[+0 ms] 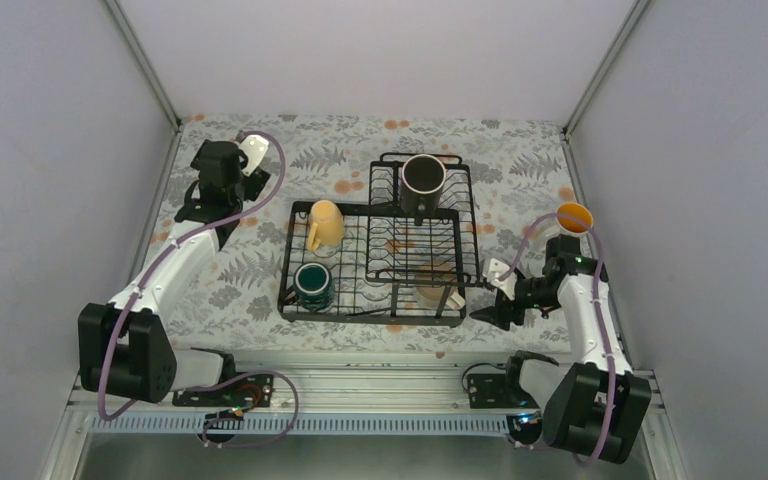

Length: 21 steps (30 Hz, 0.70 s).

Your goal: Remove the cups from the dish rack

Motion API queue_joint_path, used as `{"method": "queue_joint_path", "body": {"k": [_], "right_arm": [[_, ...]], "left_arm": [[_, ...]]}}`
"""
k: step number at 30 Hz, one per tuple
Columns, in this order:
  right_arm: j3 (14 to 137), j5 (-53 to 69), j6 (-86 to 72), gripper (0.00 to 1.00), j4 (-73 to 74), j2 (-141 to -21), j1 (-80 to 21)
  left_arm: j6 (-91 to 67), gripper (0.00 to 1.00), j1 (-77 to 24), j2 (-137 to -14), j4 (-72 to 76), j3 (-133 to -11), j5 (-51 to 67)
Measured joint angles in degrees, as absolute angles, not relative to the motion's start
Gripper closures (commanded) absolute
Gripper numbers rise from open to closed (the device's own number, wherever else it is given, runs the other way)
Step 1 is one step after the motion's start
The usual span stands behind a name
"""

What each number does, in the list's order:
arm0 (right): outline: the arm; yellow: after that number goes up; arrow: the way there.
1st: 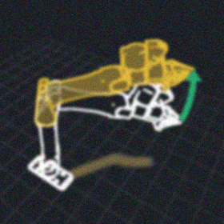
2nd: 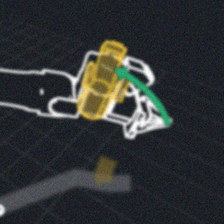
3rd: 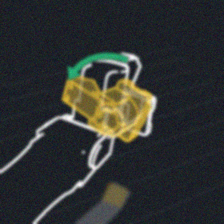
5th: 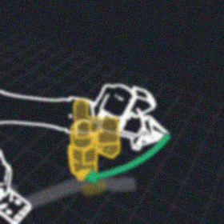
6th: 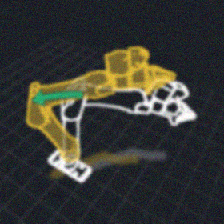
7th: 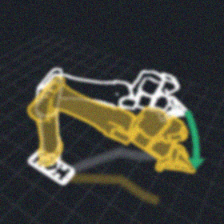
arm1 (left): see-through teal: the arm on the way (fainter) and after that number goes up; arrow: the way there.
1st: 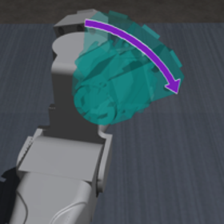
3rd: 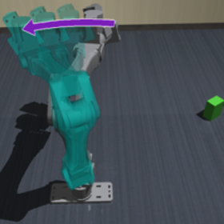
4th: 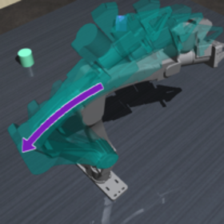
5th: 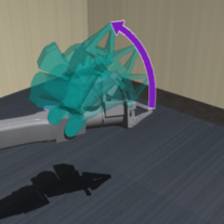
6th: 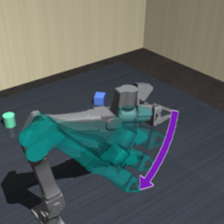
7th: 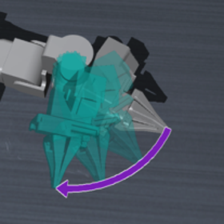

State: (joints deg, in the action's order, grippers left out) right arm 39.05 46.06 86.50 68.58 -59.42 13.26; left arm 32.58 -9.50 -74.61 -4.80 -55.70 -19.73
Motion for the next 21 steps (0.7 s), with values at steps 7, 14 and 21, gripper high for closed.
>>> {"method": "queue_joint_path", "body": {"k": [7, 14, 21], "right_arm": [[39.05, 46.54, 86.11, 0.45, 68.75, -60.25, 13.15], [39.07, 46.78, 86.28, 0.44, 68.75, -64.18, 11.25], [40.51, 46.78, 83.5, 0.43, 66.0, -67.37, 7.11]], "left_arm": [[32.56, 0.0, -9.5, -74.94, -4.8, -55.7, -19.79], [32.56, 0.0, -9.65, -77.03, -4.86, -55.7, -19.97], [32.6, 0.0, -10.04, -77.62, -4.89, -55.72, -20.27]]}}
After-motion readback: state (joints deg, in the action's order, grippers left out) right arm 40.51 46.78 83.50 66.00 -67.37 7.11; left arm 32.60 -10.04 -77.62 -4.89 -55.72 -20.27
